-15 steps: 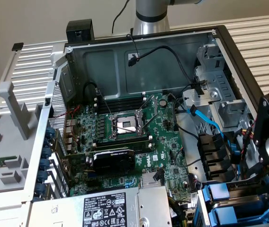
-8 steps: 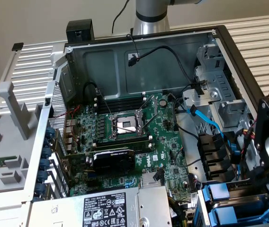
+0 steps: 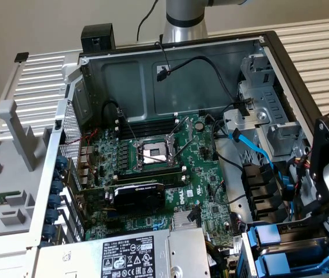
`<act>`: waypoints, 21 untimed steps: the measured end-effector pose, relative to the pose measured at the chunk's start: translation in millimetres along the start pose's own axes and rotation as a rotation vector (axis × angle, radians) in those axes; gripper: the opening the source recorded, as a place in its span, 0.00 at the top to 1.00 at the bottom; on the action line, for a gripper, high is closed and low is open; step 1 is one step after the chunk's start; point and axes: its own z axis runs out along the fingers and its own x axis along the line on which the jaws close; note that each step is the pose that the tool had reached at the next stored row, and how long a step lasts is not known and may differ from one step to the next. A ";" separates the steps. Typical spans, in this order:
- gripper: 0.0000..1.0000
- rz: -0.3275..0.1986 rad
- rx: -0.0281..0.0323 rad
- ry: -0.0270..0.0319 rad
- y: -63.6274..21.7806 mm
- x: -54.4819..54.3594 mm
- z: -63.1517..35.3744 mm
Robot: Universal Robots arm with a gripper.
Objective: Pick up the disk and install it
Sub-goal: 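Insert the first disk wire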
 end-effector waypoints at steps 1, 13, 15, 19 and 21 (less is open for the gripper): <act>0.83 0.000 -0.0003 0.0002 -0.7 -2.4 0.5; 0.83 0.007 -0.0256 0.0989 -6.1 -26.7 -2.6; 0.83 0.010 -0.0322 0.1255 -7.0 -30.3 -2.3; 0.83 0.015 -0.0483 0.1900 -8.7 -36.7 -0.6; 0.83 0.017 -0.0543 0.2138 -9.6 -40.4 -0.2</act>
